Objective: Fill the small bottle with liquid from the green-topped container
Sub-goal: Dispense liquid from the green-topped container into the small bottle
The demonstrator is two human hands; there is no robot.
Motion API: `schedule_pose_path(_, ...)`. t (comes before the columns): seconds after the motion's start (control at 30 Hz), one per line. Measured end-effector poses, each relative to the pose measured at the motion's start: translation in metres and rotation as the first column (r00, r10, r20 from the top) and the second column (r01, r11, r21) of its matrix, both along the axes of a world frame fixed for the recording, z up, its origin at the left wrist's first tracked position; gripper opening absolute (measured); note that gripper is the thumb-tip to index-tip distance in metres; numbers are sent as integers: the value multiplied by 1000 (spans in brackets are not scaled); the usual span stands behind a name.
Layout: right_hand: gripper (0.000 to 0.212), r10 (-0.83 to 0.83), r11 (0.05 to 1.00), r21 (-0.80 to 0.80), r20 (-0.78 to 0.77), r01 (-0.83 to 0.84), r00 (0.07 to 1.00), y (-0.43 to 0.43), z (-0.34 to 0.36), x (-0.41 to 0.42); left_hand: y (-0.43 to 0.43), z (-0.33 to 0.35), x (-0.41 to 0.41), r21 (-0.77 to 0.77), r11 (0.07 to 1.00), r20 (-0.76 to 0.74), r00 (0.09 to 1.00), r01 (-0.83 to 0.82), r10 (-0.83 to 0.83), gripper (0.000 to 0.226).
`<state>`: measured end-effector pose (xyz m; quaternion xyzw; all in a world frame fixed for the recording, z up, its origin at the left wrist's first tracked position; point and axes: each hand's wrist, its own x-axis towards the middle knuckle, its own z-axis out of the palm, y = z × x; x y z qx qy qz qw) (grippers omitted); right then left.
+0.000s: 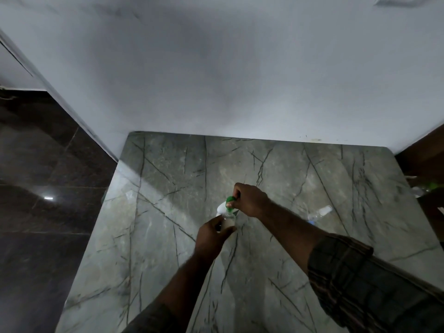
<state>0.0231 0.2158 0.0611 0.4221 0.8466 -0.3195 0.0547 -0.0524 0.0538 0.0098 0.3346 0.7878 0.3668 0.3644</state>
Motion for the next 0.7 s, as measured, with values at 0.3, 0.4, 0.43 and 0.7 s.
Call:
schedule_pose_path(0.3,33,16,1000,-12,-1,-16,1000,0,-2,1,-1,0,0,-12,1000,21,1000,-4,5,51)
schedule_pose_path(0.4,33,12,1000,-15,-1,-12,1000,3,4,1,0,-1,0,-11,1000,10,1000,-2,3,51)
schedule_pose_path(0.43,33,14,1000,-13,-2,-14,1000,4,6,1,1,0,-1,-7,1000,9,1000,-5,5,52)
schedule_pose_path(0.7,31,2,1000,5,-3,-2,1000,-4,1,3,0,-5,-3,-33,999,5,1000,6,-6,55)
